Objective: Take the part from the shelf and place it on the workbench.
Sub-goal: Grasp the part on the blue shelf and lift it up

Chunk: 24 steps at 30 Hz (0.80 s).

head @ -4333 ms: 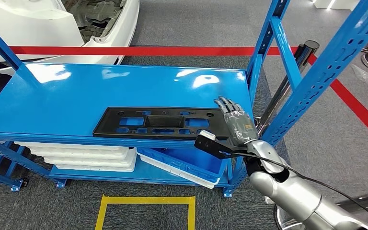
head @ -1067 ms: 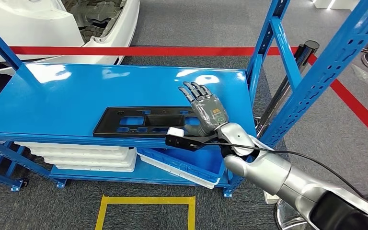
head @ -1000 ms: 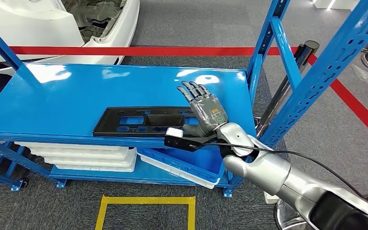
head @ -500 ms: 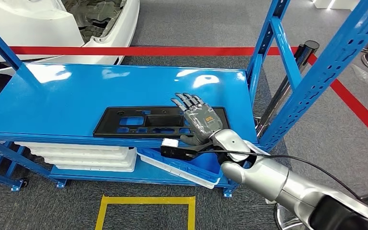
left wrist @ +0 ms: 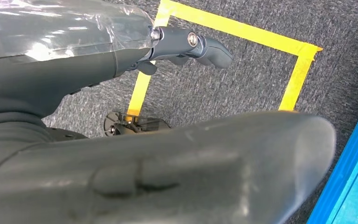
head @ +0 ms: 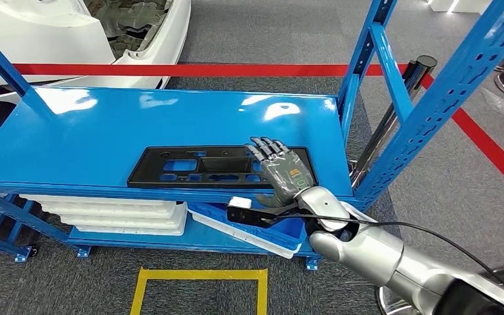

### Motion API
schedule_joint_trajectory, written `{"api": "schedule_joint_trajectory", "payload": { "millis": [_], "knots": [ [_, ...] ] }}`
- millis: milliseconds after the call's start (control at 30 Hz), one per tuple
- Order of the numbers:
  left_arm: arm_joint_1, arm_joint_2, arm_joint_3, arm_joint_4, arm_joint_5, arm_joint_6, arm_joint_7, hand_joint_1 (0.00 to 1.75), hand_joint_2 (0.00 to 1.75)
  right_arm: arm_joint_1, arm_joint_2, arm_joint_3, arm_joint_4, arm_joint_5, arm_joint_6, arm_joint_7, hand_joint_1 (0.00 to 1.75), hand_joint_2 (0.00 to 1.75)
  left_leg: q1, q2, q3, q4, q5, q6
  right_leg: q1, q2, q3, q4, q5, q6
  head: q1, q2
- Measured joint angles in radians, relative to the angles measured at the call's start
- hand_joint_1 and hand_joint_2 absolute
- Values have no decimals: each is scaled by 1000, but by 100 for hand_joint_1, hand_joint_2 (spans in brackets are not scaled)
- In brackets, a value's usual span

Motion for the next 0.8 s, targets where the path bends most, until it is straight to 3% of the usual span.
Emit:
{"api": "schedule_joint_trajectory", "payload": {
  "millis": [800],
  "knots": [
    [1,0,0,0,0,-1,0,0,0,42,-11,-17,-42,-2,54,11,0,175,0,0,0,0,0,0,0,0,0,0,0,0,0,0]
  ]
}}
